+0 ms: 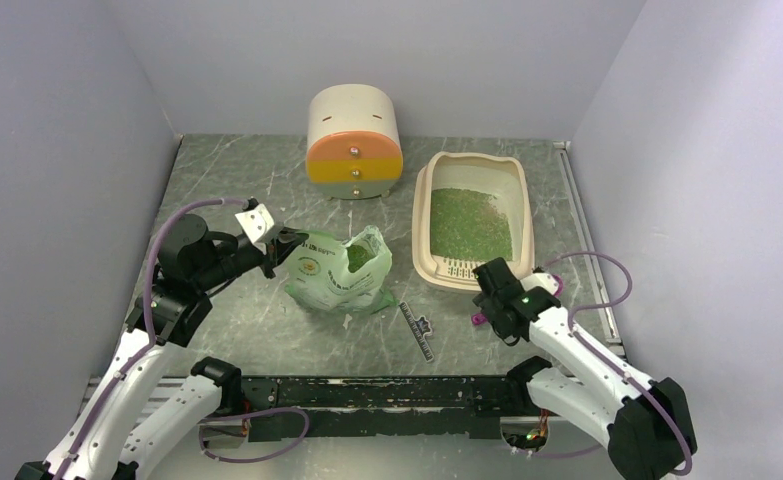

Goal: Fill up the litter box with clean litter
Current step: Adjust the litter box at the center of the board, then pick up the spatula from the center of the board, then place the cat litter bag at the center of the board.

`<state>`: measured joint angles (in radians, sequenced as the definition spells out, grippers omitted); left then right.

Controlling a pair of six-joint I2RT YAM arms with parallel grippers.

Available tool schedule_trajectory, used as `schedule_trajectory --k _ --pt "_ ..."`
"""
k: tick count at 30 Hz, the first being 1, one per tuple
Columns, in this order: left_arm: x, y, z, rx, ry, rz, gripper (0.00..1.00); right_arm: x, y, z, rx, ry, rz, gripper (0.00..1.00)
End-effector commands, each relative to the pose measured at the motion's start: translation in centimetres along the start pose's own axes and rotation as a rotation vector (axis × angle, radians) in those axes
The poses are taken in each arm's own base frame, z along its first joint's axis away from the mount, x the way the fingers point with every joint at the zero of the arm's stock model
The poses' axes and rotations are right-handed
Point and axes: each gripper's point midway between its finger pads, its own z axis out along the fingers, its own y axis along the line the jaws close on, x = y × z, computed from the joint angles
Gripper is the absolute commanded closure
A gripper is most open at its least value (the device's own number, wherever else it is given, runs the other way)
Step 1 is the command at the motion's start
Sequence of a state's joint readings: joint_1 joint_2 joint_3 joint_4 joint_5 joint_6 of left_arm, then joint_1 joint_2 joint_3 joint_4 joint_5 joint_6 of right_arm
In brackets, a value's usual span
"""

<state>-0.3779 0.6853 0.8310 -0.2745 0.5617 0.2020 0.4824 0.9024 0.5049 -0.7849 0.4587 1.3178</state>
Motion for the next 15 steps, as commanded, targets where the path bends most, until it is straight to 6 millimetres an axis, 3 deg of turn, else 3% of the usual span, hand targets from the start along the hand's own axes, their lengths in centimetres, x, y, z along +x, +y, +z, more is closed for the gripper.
schedule_trajectory --k 1,10,15 --pt "-1.2 0.1 -0.1 -0.006 -0.033 0.018 0.95 0.0 0.3 0.9 -0.016 -0.026 0.077 0.38" --pt "-1.0 0.0 0.2 0.009 -0.029 0.01 0.95 0.8 -0.8 2.9 -0.003 -0.043 0.085 0.43" --pt "-0.9 0.0 0.1 0.006 -0.021 0.014 0.95 0.6 -1.6 3.1 0.037 -0.062 0.101 0.64"
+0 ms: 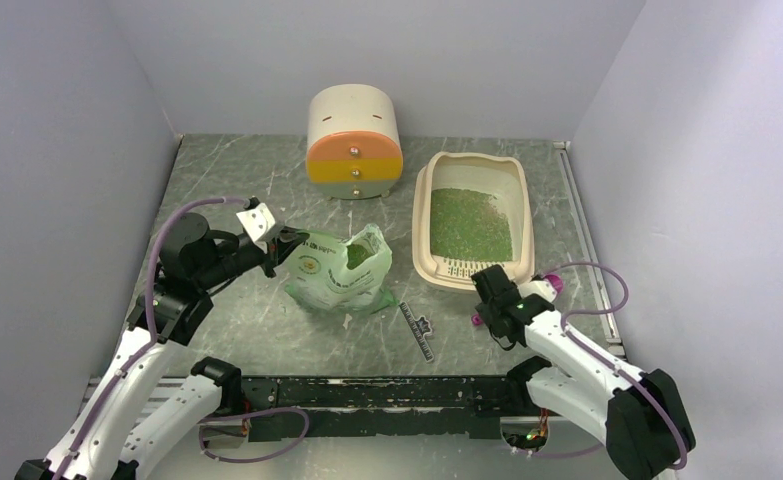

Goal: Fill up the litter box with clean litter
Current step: Place the cat litter bag at the center of the board.

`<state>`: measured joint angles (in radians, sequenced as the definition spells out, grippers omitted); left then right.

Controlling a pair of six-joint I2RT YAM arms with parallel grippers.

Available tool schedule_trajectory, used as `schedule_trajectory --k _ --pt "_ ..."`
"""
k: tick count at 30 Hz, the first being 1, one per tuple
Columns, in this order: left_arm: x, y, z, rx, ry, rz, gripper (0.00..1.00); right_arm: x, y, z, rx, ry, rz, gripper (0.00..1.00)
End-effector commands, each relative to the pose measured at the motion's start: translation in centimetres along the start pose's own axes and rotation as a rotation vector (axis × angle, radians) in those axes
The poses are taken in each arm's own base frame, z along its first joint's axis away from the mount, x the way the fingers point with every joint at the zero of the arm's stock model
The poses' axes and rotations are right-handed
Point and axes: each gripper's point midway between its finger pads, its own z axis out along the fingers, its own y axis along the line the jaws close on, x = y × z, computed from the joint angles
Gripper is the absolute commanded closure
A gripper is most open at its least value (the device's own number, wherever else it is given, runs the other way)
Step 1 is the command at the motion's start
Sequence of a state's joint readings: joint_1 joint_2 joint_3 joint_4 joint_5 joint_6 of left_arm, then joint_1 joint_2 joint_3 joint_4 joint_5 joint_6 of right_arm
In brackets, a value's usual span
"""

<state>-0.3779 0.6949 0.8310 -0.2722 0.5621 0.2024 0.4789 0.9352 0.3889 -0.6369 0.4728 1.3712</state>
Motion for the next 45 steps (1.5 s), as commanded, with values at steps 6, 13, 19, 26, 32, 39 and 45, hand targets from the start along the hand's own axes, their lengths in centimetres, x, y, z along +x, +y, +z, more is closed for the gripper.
schedule_trajectory --k 6,13,19,26,32,39,45 --pt "-0.7 0.1 -0.2 -0.009 -0.015 0.018 0.94 -3.1 -0.3 -1.4 -0.005 -0.123 0.103 0.98" --pt "-0.6 0.4 0.4 -0.006 -0.008 0.014 0.79 -6.1 -0.5 -4.4 -0.03 -0.212 0.2 1.0" --pt "-0.2 1.0 1.3 -0.011 -0.004 0.011 0.8 -9.7 0.6 -7.4 -0.076 -0.317 0.205 1.0" --pt "0.7 3.2 4.6 -0.031 0.005 -0.025 0.95 -12.7 5.1 -11.0 -0.247 -0.374 0.112 1.0" --pt "0.6 4.9 7.9 -0.009 -0.015 -0.007 0.95 -13.1 10.4 -13.4 -0.412 -0.356 -0.076 1.0" --pt "2.8 7.4 10.7 -0.065 0.026 -0.015 0.95 -12.7 14.0 -14.8 -0.53 -0.335 -0.21 1.0" --pt "5.0 8.9 12.8 -0.083 0.066 -0.029 0.95 -11.3 17.1 -15.8 -0.664 -0.294 -0.355 1.0"
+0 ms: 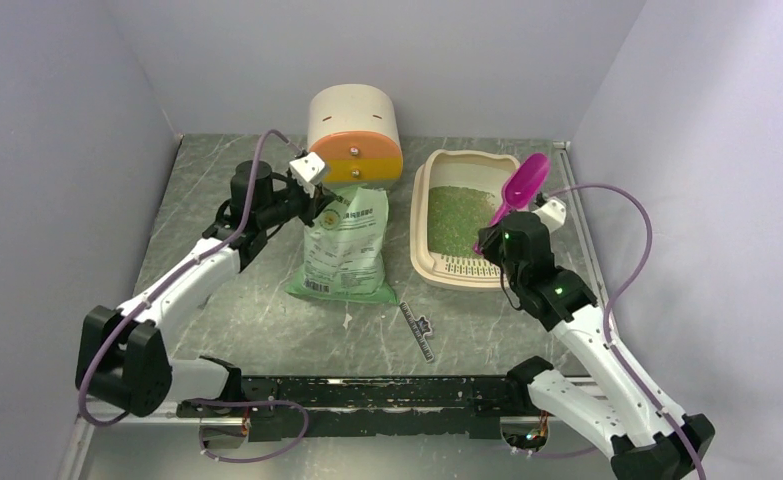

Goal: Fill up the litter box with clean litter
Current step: Place the cat litter bag at the center of the board.

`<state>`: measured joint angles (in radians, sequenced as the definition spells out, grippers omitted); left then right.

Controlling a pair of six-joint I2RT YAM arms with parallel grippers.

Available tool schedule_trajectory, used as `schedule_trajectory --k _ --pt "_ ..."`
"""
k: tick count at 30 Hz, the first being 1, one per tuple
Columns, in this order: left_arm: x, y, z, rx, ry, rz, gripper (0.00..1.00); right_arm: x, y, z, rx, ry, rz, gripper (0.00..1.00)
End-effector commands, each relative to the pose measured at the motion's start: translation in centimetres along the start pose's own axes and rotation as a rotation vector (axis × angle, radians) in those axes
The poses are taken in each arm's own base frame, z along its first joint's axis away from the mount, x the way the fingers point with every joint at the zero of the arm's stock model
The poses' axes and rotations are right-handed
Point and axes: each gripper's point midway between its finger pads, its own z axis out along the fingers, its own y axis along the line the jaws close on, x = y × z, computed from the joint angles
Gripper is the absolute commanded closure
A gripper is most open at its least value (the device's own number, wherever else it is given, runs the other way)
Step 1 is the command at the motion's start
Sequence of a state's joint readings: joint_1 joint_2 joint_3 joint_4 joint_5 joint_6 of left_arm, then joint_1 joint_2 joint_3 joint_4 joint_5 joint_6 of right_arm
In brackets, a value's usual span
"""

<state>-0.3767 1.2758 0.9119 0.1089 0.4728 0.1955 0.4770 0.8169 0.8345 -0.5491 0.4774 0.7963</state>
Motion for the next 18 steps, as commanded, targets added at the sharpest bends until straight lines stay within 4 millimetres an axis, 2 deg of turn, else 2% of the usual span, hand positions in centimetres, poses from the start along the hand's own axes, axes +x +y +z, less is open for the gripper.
schedule_trajectory --k 1,6,15,18 --pt "-1.4 1.0 1.4 -0.017 -0.047 0.033 0.95 -1.4 4.1 -0.3 -0.187 -0.017 -0.091 1.0" --pt "-0.2 1.6 2.7 -0.015 -0.009 0.016 0.95 -0.9 5.3 0.0 -0.249 0.004 -0.139 1.0" --pt "0.6 3.7 4.0 -0.037 0.018 -0.022 0.93 -0.4 5.8 0.8 -0.258 0.021 -0.16 1.0" --pt "1.2 4.0 4.6 -0.02 0.044 -0.03 0.88 -0.4 5.9 0.9 -0.259 0.022 -0.165 1.0"
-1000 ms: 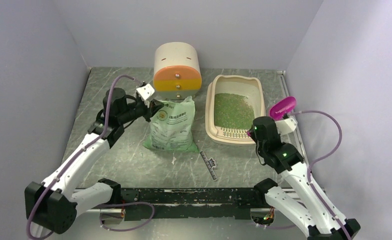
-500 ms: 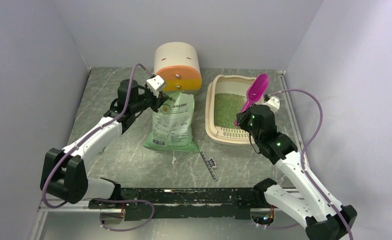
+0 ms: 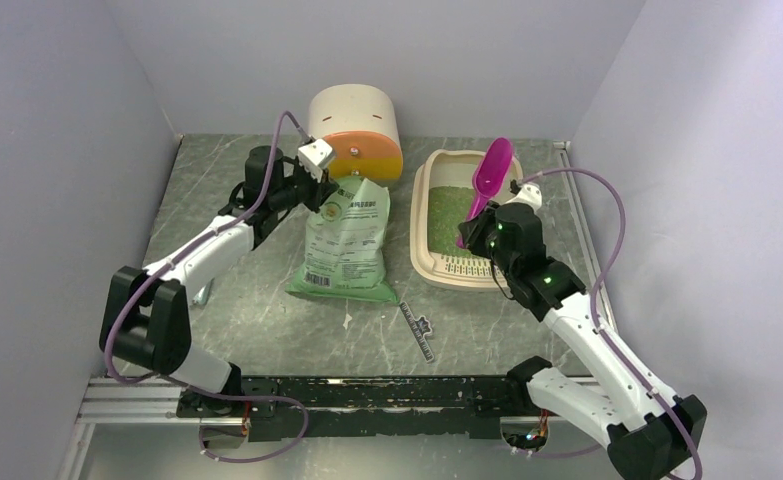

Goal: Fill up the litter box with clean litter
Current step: Place the cat litter bag at the center of the board.

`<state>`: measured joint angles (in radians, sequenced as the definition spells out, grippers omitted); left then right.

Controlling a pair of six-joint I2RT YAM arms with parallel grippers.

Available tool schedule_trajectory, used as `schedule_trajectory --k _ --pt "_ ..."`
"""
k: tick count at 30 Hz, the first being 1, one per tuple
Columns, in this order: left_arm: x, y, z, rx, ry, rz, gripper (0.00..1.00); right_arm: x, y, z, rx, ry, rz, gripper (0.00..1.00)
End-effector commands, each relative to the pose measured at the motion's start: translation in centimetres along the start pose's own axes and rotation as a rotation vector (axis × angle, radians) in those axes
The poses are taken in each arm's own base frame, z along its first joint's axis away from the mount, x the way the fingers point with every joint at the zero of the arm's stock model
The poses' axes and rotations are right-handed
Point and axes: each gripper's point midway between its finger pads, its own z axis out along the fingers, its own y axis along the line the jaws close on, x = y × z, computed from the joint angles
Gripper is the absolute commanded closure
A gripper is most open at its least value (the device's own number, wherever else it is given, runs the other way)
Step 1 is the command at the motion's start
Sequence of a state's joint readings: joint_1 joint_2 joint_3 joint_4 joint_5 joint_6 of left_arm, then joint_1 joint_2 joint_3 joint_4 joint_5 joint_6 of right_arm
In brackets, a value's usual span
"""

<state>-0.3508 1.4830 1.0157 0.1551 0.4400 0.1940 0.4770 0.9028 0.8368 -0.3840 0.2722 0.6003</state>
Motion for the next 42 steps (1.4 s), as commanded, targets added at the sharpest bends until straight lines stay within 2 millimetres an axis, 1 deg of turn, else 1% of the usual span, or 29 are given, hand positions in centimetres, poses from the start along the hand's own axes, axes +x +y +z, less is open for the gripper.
schedule_trajectory --k 1,3,8,12,13,15,19,22,24,27,30,32,34,36,38,42 --pt "-1.1 0.5 0.8 0.029 -0.01 0.004 0.87 -2.0 1.5 -0.1 -0.051 -0.054 -0.008 1.0" --pt "-1.0 0.5 0.9 0.034 -0.005 0.003 0.86 -1.9 1.8 0.1 -0.062 -0.047 -0.014 1.0" --pt "-1.3 0.8 0.9 0.022 -0.012 0.007 0.71 -1.8 2.8 0.5 -0.111 -0.029 -0.041 1.0" --pt "-1.9 1.2 0.4 0.013 -0.03 0.008 0.66 -1.7 4.0 0.5 -0.18 -0.019 -0.079 1.0" --pt "-2.1 1.2 0.3 0.009 -0.036 0.002 0.63 -1.6 4.3 0.4 -0.201 -0.02 -0.089 1.0" --pt "-2.7 1.4 -0.1 0.005 -0.052 0.001 0.58 -1.6 4.8 0.3 -0.237 -0.021 -0.107 1.0" --pt "-4.2 1.4 -1.3 0.003 -0.092 0.001 0.53 -1.3 5.5 0.1 -0.289 -0.011 -0.146 1.0" --pt "-5.4 1.3 -2.3 -0.001 -0.116 0.006 0.43 -0.8 5.8 0.1 -0.316 0.003 -0.182 1.0" --pt "-6.1 1.2 -3.1 -0.005 -0.128 0.006 0.41 -0.5 6.5 -0.2 -0.368 0.017 -0.218 1.0" --pt "-8.0 0.2 -4.7 0.018 -0.17 0.003 0.39 0.3 8.3 -1.0 -0.497 0.046 -0.309 1.0" --pt "-10.0 -1.1 -6.7 0.032 -0.203 -0.051 0.33 1.4 9.6 -1.5 -0.603 0.087 -0.408 1.0" --pt "-11.2 -1.8 -8.1 0.038 -0.212 -0.085 0.28 2.5 10.2 -1.7 -0.651 0.118 -0.485 1.0" --pt "-12.5 -2.6 -9.6 0.048 -0.206 -0.157 0.23 3.9 11.0 -2.1 -0.693 0.139 -0.589 1.0" --pt "-13.5 -3.8 -10.9 0.083 -0.207 -0.182 0.21 5.3 11.6 -2.5 -0.714 0.133 -0.726 1.0" --pt "-13.9 -5.0 -12.0 0.125 -0.185 -0.207 0.21 6.6 12.6 -3.3 -0.746 0.121 -0.842 1.0" --pt "-13.9 -7.0 -14.1 0.173 -0.135 -0.269 0.21 6.9 12.5 -3.2 -0.698 0.09 -0.971 1.0"
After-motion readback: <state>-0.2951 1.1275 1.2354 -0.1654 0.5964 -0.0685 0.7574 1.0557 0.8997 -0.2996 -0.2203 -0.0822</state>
